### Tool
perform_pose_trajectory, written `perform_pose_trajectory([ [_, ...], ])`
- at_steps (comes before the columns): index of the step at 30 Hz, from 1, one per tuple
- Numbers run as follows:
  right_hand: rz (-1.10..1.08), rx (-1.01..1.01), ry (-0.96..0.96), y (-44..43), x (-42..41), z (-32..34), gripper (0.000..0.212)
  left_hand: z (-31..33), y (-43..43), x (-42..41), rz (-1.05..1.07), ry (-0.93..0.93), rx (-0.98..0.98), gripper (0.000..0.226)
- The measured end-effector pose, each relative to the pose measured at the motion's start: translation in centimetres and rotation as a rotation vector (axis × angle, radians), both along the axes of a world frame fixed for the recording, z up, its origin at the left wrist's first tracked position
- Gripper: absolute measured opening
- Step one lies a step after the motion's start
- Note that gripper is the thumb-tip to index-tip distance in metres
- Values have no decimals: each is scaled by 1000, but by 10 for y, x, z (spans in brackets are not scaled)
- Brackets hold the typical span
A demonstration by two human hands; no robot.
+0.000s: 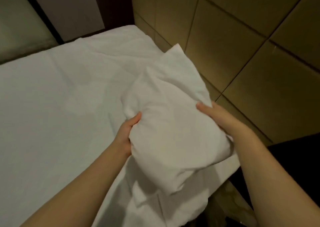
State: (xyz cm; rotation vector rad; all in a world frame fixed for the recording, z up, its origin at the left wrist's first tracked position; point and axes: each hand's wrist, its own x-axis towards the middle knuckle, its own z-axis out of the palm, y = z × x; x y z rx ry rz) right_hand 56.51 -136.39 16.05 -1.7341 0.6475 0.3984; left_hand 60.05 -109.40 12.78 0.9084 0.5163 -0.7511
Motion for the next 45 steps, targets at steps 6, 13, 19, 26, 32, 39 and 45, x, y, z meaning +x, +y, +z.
perform_pose_trajectory([
  [6,130,-248,186,99,-45,-107,83,-83,84,-41,-200,43,529,52],
  [13,71,-344,74,100,-36,-135,83,-107,81,-20,-80,-81,385,62],
  [19,248,-772,-195,112,-6,-128,68,-128,71,12,44,-174,440,98],
  [26,761,-1007,-341,147,56,-149,52,-130,39,21,-73,-514,1409,71],
  [32,813,-994,-233,146,58,-221,56,-189,-1,-8,-590,-938,1813,50],
  [39,811,-1013,-217,148,67,-276,56,-249,3,4,-660,-879,1898,53],
  [45,822,-913,-251,144,68,-245,55,-217,6,6,-718,-876,1813,54],
])
